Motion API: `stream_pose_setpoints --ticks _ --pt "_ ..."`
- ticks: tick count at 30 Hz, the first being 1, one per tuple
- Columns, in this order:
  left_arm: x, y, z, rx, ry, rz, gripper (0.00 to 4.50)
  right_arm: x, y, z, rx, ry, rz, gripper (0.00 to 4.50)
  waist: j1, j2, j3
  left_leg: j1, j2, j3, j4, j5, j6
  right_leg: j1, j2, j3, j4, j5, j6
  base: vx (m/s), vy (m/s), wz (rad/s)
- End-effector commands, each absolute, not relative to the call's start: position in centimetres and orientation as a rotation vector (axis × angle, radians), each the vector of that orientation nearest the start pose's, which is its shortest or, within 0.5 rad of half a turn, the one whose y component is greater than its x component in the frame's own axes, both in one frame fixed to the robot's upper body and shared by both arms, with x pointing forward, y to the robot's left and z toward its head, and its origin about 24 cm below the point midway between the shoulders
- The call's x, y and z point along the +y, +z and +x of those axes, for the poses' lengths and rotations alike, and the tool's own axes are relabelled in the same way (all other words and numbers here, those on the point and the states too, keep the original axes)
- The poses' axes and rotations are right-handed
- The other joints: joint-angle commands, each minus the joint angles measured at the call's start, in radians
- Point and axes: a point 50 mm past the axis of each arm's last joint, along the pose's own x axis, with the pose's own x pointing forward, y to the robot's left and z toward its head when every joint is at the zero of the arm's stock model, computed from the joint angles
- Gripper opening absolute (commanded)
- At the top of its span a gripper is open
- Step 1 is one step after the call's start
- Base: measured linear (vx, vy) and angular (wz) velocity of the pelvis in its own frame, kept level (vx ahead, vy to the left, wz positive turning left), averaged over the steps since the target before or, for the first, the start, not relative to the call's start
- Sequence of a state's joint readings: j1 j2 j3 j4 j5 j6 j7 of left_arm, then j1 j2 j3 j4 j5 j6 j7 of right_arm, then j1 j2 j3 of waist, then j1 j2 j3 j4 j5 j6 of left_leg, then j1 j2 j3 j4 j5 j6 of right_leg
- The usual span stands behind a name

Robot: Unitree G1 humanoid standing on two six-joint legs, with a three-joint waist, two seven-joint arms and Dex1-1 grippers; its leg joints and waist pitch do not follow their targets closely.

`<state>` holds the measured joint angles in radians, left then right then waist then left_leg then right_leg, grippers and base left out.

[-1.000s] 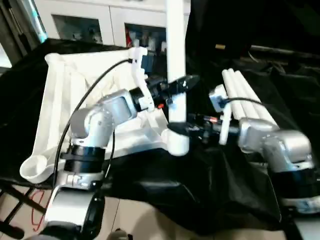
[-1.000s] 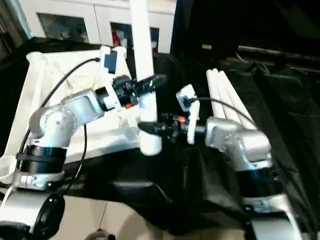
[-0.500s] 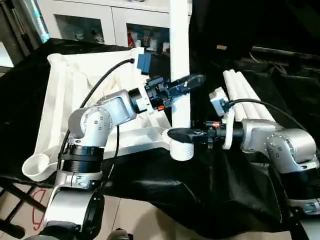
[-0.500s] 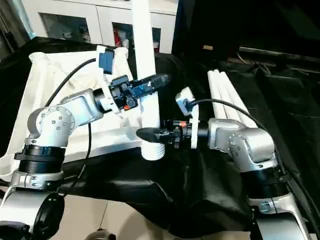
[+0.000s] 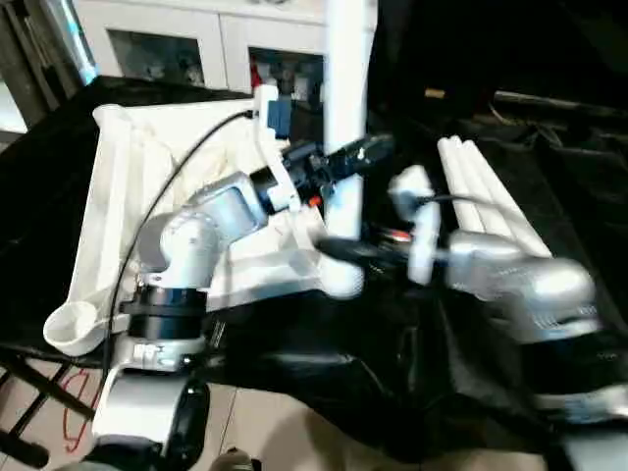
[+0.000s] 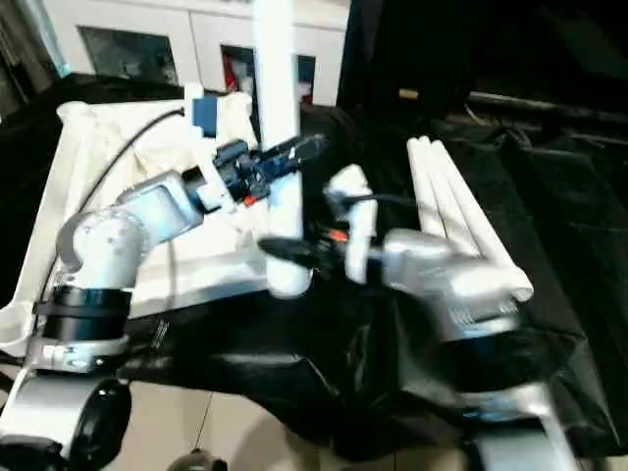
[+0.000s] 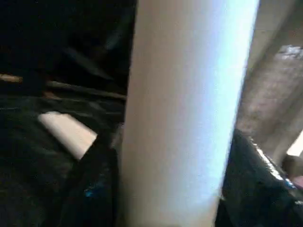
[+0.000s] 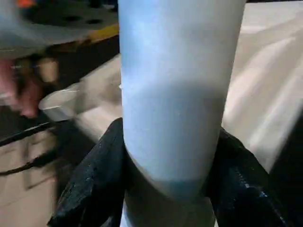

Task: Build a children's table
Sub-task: Pick table leg

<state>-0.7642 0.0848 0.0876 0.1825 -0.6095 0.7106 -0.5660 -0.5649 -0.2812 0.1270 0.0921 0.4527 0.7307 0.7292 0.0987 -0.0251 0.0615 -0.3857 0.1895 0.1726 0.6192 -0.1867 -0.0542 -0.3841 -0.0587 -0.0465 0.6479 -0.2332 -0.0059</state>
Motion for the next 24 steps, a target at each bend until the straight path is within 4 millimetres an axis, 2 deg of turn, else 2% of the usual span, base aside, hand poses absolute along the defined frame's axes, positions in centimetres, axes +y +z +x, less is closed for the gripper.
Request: stream_pose_setpoints --ticks 1,4,6,7,8,10,17,18,19,20,23,24 --pt "6.9 19.0 34.9 0.058 -0.894 -0.406 3.02 -10.4 12.7 32.3 0.272 0.946 0.111 1.91 -0.002 0.0 -0.078 0.023 0.039 -0.011 -0.068 -0.022 -0.008 0.058 -0.077 0.047 -0.062 0.117 -0.242 0.0 0.0 0.0" --pt "7.0 18.6 35.4 0.082 -0.787 -0.4 3.02 -10.1 12.8 32.5 0.259 0.917 0.123 1.91 -0.002 -0.005 -0.078 0.02 0.037 -0.011 -0.068 -0.019 -0.004 0.06 -0.078 0.048 -0.062 0.131 -0.235 0.0 0.0 0.0" --pt "7.0 18.4 35.8 0.097 -0.716 -0.392 3.02 -9.9 12.8 32.7 0.245 0.884 0.134 1.91 -0.003 -0.004 -0.078 0.018 0.037 -0.011 -0.067 -0.01 0.001 0.06 -0.078 0.048 -0.061 0.147 -0.238 0.0 0.0 0.0" --pt "7.0 18.4 35.9 0.095 -0.689 -0.401 2.73 -9.8 12.8 32.8 0.24 0.871 0.137 1.91 -0.005 -0.007 -0.078 0.018 0.036 -0.01 -0.067 -0.009 0.005 0.061 -0.077 0.047 -0.062 0.148 -0.239 0.0 0.0 0.0" --pt "6.9 18.4 36.2 0.081 -0.644 -0.409 2.73 -9.6 12.8 32.9 0.233 0.858 0.141 1.91 -0.005 -0.006 -0.078 0.017 0.036 -0.01 -0.067 -0.009 0.006 0.061 -0.078 0.048 -0.061 0.148 -0.241 0.0 0.0 0.0" --pt "6.6 18.5 36.1 0.071 -0.642 -0.41 2.61 -9.4 12.8 32.9 0.227 0.857 0.141 1.91 -0.006 -0.008 -0.078 0.017 0.035 -0.011 -0.067 -0.012 0.009 0.062 -0.078 0.048 -0.064 0.139 -0.237 0.0 0.0 0.0" --pt "6.3 18.6 35.9 0.06 -0.665 -0.412 1.99 -9.5 12.9 33.2 0.209 0.822 0.117 1.91 -0.008 -0.004 -0.077 0.019 0.037 -0.011 -0.068 -0.019 0.012 0.059 -0.077 0.048 -0.064 0.139 -0.237 0.0 0.0 0.0" --pt "6.2 18.8 35.8 0.045 -0.69 -0.413 1.99 -9.6 13.0 33.3 0.202 0.82 0.128 1.91 -0.008 -0.007 -0.076 0.019 0.037 -0.011 -0.068 -0.022 0.012 0.058 -0.078 0.048 -0.065 0.134 -0.237 0.0 0.0 0.0" --pt "6.1 19.0 35.7 0.034 -0.704 -0.415 1.93 -9.6 13.0 33.3 0.196 0.817 0.136 2.47 -0.008 -0.006 -0.076 0.019 0.036 -0.01 -0.067 -0.024 0.013 0.058 -0.078 0.048 -0.064 0.13 -0.238 0.0 0.0 0.0" --pt "5.8 19.2 35.4 0.032 -0.737 -0.415 1.92 -9.7 13.2 33.2 0.205 0.861 0.163 2.61 -0.008 -0.01 -0.076 0.018 0.037 -0.01 -0.068 -0.024 0.015 0.06 -0.078 0.048 -0.064 0.13 -0.239 0.0 0.0 0.0" --pt "5.7 19.2 35.3 0.038 -0.768 -0.398 1.9 -10.0 13.3 32.8 0.223 0.915 0.144 2.7 -0.007 -0.009 -0.076 0.018 0.037 -0.01 -0.067 -0.019 0.021 0.059 -0.077 0.047 -0.064 0.128 -0.241 0.0 0.0 0.0" --pt "5.7 19.2 35.3 0.039 -0.774 -0.395 1.89 -10.0 13.3 32.7 0.23 0.934 0.137 2.87 -0.007 -0.008 -0.076 0.019 0.036 -0.009 -0.066 -0.02 0.023 0.058 -0.077 0.048 -0.064 0.127 -0.24 0.0 0.0 0.0"
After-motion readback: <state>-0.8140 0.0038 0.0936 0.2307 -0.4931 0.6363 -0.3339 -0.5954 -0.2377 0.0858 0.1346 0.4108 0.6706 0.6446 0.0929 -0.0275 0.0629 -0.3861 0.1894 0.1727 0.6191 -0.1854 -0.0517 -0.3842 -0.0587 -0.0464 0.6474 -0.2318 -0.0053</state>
